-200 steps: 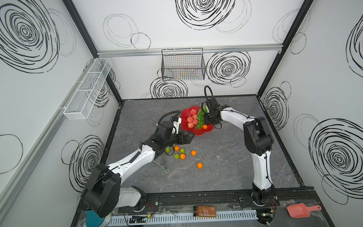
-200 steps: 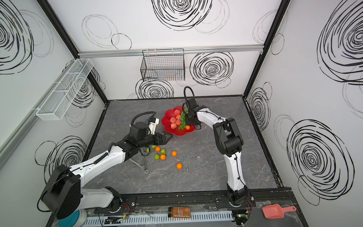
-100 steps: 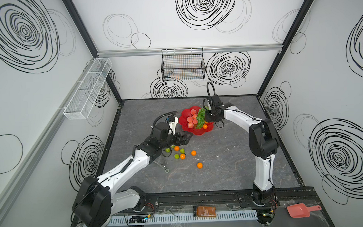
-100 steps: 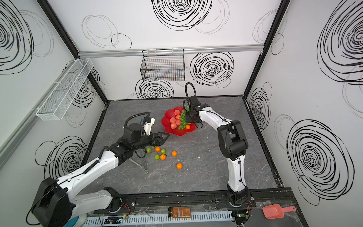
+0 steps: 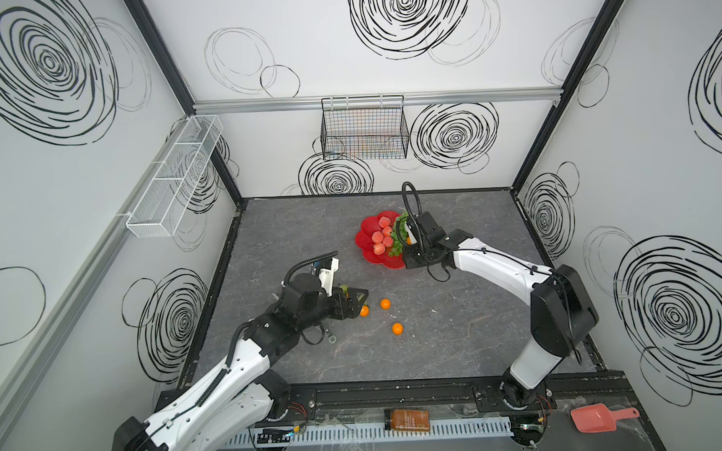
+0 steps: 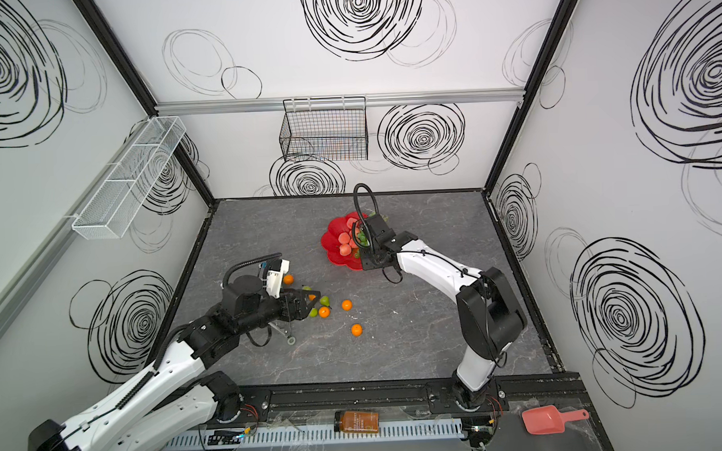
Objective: Arrange fruit in a fruit bowl
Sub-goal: Place the fruit in the fruit bowl, then pick up the fruit from the bottom-center of the table.
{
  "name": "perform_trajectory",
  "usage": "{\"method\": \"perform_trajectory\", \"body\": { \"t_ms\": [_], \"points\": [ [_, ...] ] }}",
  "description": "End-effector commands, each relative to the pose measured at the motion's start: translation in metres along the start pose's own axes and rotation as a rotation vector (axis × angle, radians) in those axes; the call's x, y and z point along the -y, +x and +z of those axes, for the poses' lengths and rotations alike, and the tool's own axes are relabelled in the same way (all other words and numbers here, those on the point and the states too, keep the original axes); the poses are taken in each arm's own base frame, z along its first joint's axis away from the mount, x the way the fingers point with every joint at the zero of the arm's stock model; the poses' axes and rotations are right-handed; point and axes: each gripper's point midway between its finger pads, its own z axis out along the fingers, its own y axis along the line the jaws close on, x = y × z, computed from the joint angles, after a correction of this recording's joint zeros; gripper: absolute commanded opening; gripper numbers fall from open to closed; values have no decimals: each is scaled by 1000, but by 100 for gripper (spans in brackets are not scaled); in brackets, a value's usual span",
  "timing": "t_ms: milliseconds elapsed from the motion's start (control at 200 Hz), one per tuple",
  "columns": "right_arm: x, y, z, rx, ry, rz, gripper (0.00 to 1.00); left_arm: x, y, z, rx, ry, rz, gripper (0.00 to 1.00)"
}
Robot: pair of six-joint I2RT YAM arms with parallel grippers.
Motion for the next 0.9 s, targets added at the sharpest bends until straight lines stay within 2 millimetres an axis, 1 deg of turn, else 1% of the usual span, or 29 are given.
{"method": "perform_trajectory", "body": {
  "t_ms": [0, 65, 295, 505, 665, 775, 896],
  "points": [
    [-11, 8, -16, 46, -6, 0, 43, -10, 14, -9, -6, -54, -20, 96],
    [-18, 21, -20, 39, -20, -5, 43, -10, 21, -13, -11, -58, -31, 96],
    [-31, 64, -30, 0, -46, -1, 43, -4, 44, -22, -37, -63, -66, 96],
    [-52, 106, -32, -68, -75, -38, 42, 4, 68, -21, -81, -57, -72, 96],
    [-61, 129, -29, -113, -82, -63, 42, 4, 79, -19, -104, -61, -75, 96],
    [-64, 144, -24, -152, -82, -77, 42, 0, 88, -16, -127, -59, -92, 96],
    [-66, 155, -20, -188, -80, -93, 43, -1, 91, -14, -126, -52, -106, 96]
  ]
}}
